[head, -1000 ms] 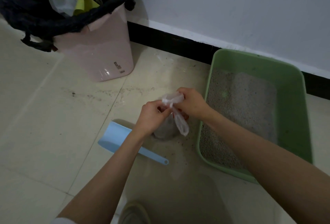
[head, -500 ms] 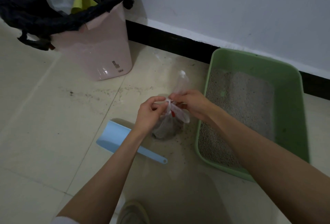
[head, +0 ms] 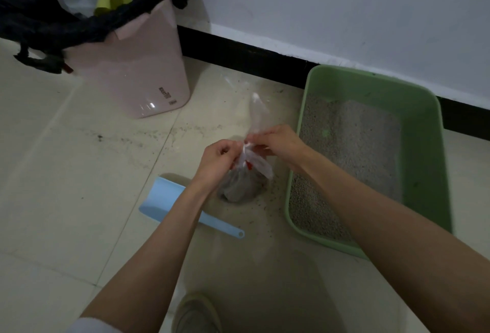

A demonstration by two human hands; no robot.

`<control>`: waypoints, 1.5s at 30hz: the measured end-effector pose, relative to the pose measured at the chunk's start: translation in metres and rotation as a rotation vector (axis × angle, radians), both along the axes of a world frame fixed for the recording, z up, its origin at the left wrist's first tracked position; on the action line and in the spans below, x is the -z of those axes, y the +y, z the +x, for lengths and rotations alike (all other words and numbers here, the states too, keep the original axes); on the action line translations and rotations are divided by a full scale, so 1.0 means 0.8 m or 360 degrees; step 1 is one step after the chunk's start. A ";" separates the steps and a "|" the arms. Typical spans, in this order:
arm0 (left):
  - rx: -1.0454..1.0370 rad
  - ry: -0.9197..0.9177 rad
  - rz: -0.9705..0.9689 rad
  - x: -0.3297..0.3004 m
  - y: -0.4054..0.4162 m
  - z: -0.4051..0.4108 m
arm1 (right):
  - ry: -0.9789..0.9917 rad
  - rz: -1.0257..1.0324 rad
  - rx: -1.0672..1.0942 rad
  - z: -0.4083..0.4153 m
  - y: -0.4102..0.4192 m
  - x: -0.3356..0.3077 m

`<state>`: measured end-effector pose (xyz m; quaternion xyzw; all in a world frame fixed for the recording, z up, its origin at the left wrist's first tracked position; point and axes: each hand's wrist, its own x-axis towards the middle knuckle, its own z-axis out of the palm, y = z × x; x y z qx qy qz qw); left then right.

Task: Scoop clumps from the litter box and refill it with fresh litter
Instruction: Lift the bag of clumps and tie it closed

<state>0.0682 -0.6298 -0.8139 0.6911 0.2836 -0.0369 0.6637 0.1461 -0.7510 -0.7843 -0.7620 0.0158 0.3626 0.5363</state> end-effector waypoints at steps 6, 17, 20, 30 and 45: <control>-0.0077 0.0138 0.0281 0.013 0.002 -0.005 | -0.0126 -0.0306 0.0182 0.004 -0.008 0.003; -0.0034 0.0214 0.0298 0.016 0.022 -0.024 | 0.0023 -0.0499 -0.0011 0.023 -0.020 -0.007; 0.0021 0.0116 0.0572 0.010 0.027 -0.020 | -0.0306 -0.0602 -0.0349 0.029 -0.031 -0.023; 0.1065 0.0175 0.1697 0.013 -0.030 0.004 | -0.1027 -0.1332 -0.1397 0.032 -0.087 -0.007; 0.0115 -0.0770 0.1501 -0.188 0.054 0.014 | -0.1028 -0.1403 -0.1436 0.038 -0.085 0.015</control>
